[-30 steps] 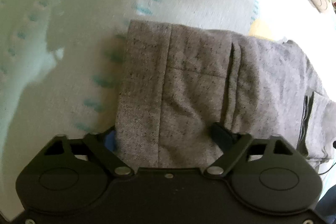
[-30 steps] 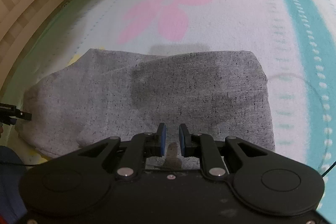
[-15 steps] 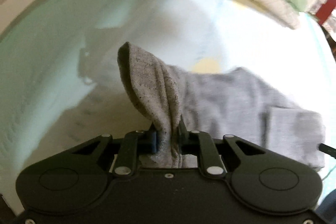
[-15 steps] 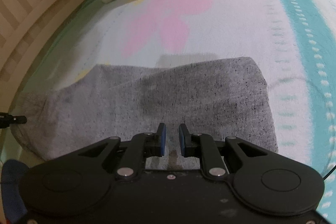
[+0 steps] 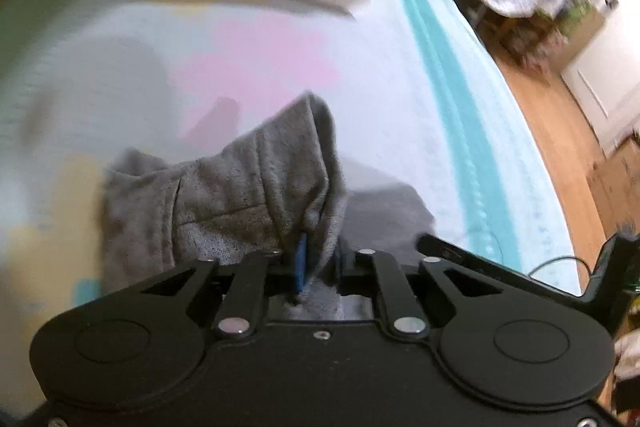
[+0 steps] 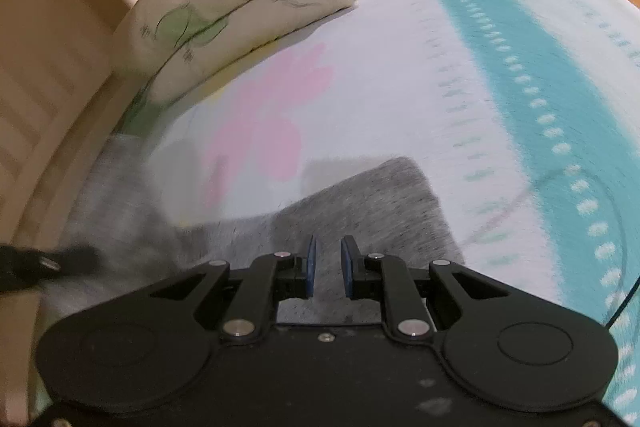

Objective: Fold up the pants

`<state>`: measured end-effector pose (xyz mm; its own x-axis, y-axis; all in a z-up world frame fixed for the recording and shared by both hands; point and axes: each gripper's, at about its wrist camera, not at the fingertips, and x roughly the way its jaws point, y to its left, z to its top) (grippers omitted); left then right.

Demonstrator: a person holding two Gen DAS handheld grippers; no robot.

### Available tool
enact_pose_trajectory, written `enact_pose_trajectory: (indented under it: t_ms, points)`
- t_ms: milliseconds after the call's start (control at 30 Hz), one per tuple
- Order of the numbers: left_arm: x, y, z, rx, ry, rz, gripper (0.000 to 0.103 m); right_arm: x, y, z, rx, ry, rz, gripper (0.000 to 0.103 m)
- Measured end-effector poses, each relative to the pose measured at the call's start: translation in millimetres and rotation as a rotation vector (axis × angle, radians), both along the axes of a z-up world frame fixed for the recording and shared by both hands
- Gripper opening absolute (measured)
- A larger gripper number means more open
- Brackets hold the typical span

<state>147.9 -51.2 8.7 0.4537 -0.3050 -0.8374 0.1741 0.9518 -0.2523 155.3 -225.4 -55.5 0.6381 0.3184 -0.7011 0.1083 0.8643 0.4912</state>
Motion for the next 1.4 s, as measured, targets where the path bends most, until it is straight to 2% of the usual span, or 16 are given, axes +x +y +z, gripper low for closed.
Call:
enact_pose_trajectory:
  t_ms: [33, 67, 167, 267, 467, 600, 700, 900, 1133, 1233, 1333, 1400]
  points:
    - [5.7, -13.0, -10.7, 0.006, 0.025, -0.017, 0.013, 0.3, -3.5, -1.1, 0.009, 0.001, -0.014, 0.017]
    - [10.4, -23.7, -21.3, 0.002, 0.057, -0.032, 0.007, 1.0, -6.4, -2.2, 0.017, 0.003, -0.026, 0.017]
    - [16.8, -36.5, -36.8, -0.027, 0.133, -0.037, 0.008, 1.9, -14.1, -7.2, 0.04, 0.011, -0.055, 0.017]
    - [8.3, -19.8, -23.1, -0.007, 0.099, -0.015, 0.014, 2.6, -17.9, -13.6, 0.077, 0.022, -0.054, 0.018]
    - [-4.6, 24.8, -8.3, 0.171, -0.001, 0.097, 0.016, 14.3, 6.1, -18.0, 0.076, 0.046, 0.087, 0.03]
    - [-11.3, 49.1, -25.8, 0.247, 0.003, 0.164, 0.016, 17.3, 28.3, -18.6, 0.004, 0.06, 0.191, 0.033]
    - [-20.0, 70.2, -37.5, 0.273, 0.03, 0.203, 0.016, 19.4, 39.3, -21.7, -0.04, 0.095, 0.22, 0.035]
    - [-34.8, 106.2, -51.2, 0.26, 0.076, 0.271, 0.016, 25.5, 45.0, -28.1, -0.086, 0.143, 0.209, 0.035]
    - [-33.6, 124.4, -65.9, 0.231, 0.112, 0.29, 0.016, 37.1, 38.2, -40.5, -0.041, 0.196, 0.18, 0.038]
    - [-33.8, 128.8, -70.3, 0.218, 0.127, 0.293, 0.016, 41.7, 37.9, -44.1, -0.014, 0.2, 0.202, 0.039]
    - [-34.3, 131.6, -72.8, 0.215, 0.128, 0.294, 0.016, 43.5, 38.5, -45.6, 0.055, 0.2, 0.246, 0.04]
    - [-35.4, 133.3, -74.1, 0.213, 0.129, 0.292, 0.016, 43.6, 39.7, -46.2, 0.053, 0.196, 0.261, 0.04]
